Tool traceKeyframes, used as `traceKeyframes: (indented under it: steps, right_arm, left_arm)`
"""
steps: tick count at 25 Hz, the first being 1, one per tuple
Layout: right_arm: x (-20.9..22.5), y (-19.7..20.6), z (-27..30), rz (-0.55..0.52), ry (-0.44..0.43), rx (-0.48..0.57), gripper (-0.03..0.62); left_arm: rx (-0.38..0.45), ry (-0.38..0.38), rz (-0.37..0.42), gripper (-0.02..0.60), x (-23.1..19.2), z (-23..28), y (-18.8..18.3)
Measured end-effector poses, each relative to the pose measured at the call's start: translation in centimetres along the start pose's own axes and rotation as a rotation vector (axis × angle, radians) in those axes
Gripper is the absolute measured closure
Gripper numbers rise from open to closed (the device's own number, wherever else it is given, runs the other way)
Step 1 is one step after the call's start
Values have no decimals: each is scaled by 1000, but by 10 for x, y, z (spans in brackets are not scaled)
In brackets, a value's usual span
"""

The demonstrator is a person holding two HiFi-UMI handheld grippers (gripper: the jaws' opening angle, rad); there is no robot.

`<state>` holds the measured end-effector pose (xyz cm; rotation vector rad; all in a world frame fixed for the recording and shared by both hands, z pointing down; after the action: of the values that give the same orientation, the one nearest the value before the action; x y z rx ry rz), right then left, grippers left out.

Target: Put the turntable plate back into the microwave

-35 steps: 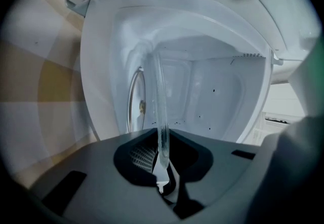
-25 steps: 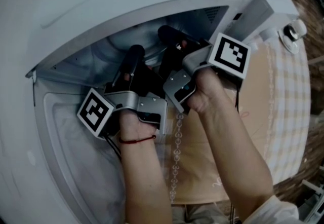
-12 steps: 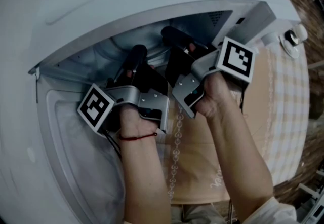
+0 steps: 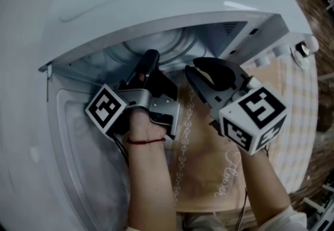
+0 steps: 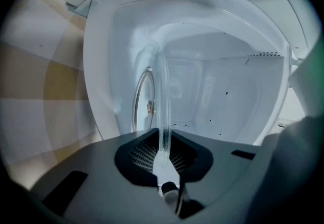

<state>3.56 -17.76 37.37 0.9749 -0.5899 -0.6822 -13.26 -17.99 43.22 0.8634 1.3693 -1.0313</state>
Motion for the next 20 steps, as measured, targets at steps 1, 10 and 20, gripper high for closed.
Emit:
traceKeyframes:
  steps: [1, 10, 20]
  right_arm:
    - [-6, -4, 2, -265, 66, -77, 488]
    - [-38, 0, 36, -1348, 262, -243, 522]
    - [-44, -1, 45, -1446, 209, -247, 543]
  left_arm:
    - [-2, -3, 0, 546, 0, 0, 0]
    - [-18, -22, 8, 548, 0, 1, 0]
    - [-17, -29, 2, 549, 0, 2, 2]
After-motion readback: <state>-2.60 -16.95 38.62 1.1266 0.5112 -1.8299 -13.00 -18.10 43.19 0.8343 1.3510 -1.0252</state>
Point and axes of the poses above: the fingertips, and each gripper's own axes: z forward along the fingers, x to its right, y out of its underside, the point moved 8 cm from there along -z, backward along the fingers, and after that the axes turned 2 degrees about -x, right-handed, at the moved point
